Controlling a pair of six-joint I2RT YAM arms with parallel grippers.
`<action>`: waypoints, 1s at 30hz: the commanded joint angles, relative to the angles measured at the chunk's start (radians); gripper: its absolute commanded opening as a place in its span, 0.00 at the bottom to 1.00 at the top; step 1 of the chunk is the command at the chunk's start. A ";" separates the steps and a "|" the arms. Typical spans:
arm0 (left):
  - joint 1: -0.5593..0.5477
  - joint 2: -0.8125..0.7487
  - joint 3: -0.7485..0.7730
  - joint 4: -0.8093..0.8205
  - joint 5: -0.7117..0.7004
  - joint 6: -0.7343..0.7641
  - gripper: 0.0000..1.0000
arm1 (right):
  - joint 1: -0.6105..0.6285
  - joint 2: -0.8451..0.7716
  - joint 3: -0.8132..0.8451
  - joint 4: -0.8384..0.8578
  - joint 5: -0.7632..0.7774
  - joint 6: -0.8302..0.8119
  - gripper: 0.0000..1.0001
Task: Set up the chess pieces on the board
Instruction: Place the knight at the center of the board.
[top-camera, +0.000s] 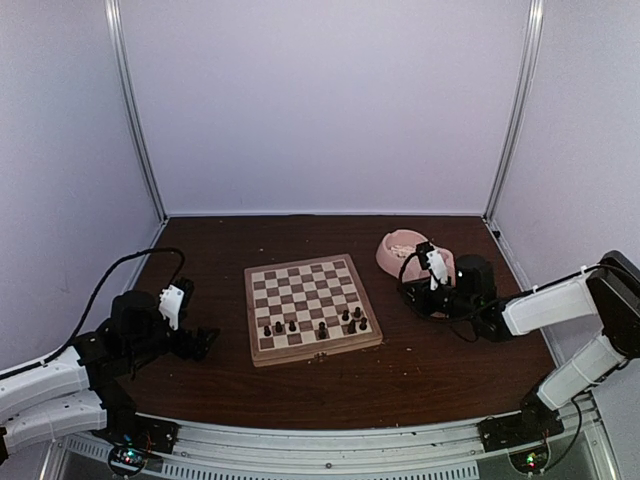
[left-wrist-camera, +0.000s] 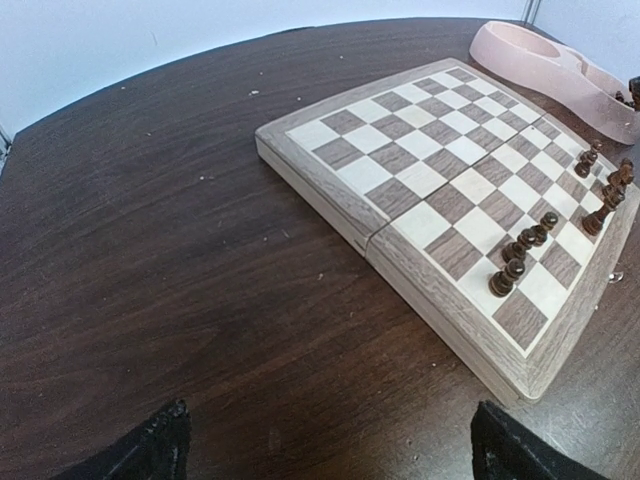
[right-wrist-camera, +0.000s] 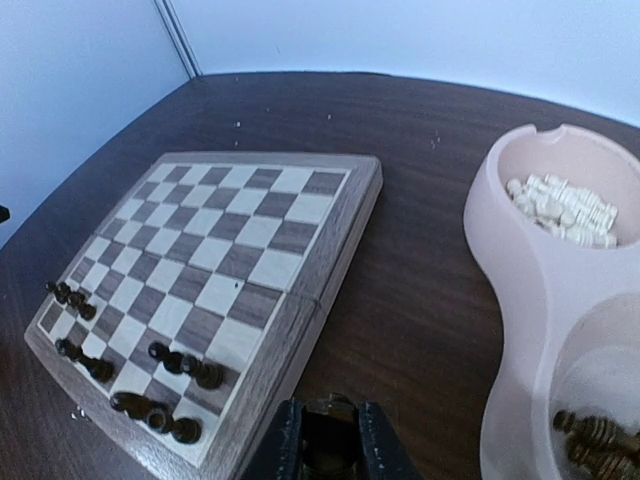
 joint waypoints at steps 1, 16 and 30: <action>-0.005 0.005 0.010 0.035 0.016 -0.009 0.98 | 0.039 -0.032 -0.066 0.023 0.004 0.035 0.11; -0.004 0.016 0.011 0.040 0.042 -0.011 0.98 | 0.058 0.078 -0.043 -0.033 0.062 0.018 0.13; -0.004 0.008 0.008 0.044 0.050 -0.007 0.98 | 0.059 0.092 -0.008 -0.102 0.103 -0.015 0.19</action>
